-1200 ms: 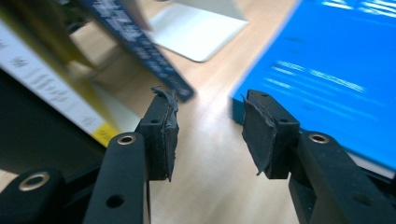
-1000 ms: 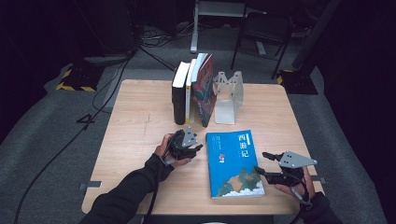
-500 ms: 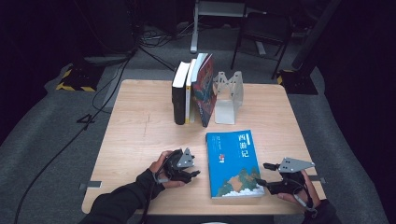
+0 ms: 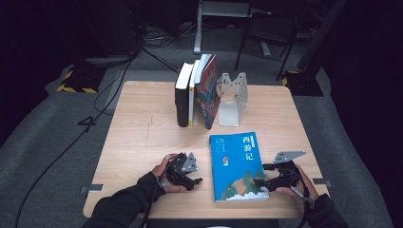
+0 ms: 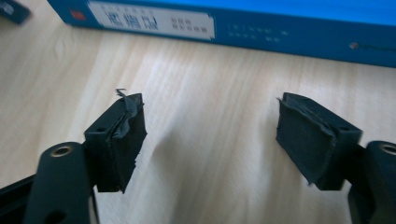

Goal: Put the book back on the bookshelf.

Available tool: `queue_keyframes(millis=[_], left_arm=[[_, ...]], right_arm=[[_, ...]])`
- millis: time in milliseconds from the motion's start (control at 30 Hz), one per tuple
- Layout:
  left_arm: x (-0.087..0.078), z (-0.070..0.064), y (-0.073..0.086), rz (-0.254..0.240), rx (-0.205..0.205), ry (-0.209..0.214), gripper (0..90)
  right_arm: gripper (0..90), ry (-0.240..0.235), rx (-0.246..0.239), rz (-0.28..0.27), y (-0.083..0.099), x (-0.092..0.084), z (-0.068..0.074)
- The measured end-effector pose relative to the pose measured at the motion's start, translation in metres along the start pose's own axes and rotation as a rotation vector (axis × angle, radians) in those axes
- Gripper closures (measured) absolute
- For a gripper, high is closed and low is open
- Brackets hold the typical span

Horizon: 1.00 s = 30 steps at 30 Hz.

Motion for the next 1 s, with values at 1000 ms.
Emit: queue_keyframes(millis=[1000], left_arm=[[0.029,0.012,-0.013,0.008,-0.148,0.072,15.2]], right_arm=[[21.3,0.003,-0.03,0.023,-0.015,0.003,-0.009]])
Point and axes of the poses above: each handheld gripper's, and its own axes: x roughly forward along the jaws, y roughly out of its underside, z roughly to its left, the point moved 6 cm from there along x, roughly forward along the jaws, and after that the axes turned 13 degrees about -y, right-handed, at the moved point
